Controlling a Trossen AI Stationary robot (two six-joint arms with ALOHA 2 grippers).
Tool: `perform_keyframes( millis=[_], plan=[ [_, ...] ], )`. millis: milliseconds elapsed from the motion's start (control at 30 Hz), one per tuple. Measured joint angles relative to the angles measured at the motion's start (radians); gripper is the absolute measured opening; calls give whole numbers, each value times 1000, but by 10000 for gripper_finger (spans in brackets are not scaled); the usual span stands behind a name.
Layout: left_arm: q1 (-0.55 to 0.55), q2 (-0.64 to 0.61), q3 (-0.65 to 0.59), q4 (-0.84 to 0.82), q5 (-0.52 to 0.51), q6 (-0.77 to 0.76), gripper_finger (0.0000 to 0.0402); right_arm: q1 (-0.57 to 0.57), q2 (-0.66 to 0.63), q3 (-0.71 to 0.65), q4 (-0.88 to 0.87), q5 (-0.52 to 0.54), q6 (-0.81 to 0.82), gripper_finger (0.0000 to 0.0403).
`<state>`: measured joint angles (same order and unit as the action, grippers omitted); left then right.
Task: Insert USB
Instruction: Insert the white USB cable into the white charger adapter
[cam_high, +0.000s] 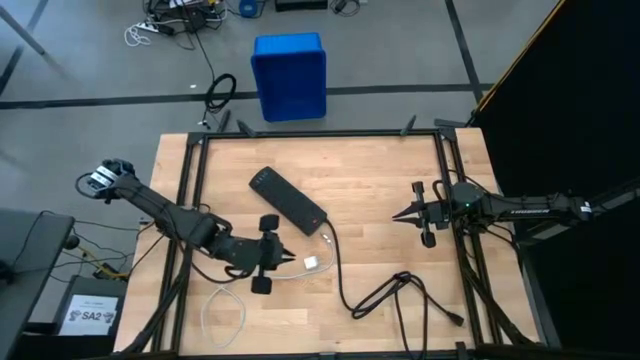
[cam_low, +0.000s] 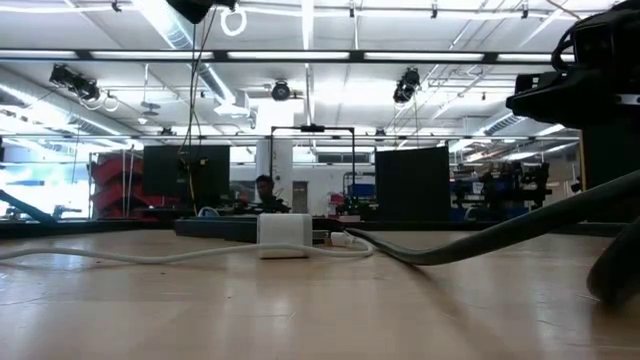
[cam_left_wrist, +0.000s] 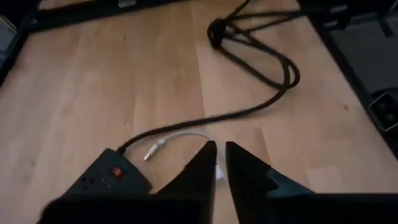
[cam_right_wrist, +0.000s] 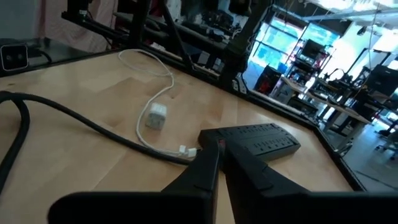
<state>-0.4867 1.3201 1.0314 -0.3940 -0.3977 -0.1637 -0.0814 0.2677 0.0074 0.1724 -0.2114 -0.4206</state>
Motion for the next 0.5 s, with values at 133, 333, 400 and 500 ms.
perform_keyframes(
  millis=[133,333,400,500],
  plan=[
    [20,31,0,2,6,-33,103,0,1,0,-1,1,0,1],
    [31,112,-1,11,19,-62,194,0,1,0,-1,1,0,7],
    [39,143,-1,41,22,-75,210,0,1,0,7,0,0,9],
    [50,177,-1,87,52,-75,223,0,1,0,12,0,0,8]
  ],
)
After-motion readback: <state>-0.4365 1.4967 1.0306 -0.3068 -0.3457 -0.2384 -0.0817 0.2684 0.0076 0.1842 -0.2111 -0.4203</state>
